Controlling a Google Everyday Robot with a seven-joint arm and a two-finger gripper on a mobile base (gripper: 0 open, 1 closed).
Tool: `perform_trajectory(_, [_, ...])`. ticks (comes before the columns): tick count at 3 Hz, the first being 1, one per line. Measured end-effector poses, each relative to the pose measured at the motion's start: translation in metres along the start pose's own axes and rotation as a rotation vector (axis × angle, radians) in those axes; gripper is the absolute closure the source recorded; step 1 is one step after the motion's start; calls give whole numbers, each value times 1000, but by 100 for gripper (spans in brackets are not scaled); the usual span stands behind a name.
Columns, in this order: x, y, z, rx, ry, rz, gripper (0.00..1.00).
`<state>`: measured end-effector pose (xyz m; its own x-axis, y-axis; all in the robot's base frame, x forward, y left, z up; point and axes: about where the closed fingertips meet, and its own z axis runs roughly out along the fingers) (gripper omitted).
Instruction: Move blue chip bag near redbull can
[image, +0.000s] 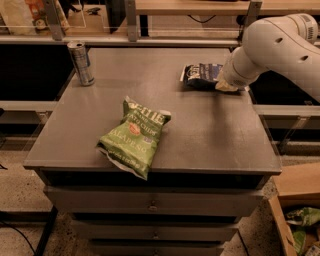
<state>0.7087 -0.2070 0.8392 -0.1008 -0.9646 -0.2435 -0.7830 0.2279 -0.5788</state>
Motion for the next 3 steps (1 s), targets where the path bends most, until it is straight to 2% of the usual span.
perform_trajectory(1, [2,2,0,-1,2,7,92])
perform_trajectory(2, [1,4,-4,4,4,7,100])
perform_trajectory(3, [-10,2,-15,30,5,-24,100])
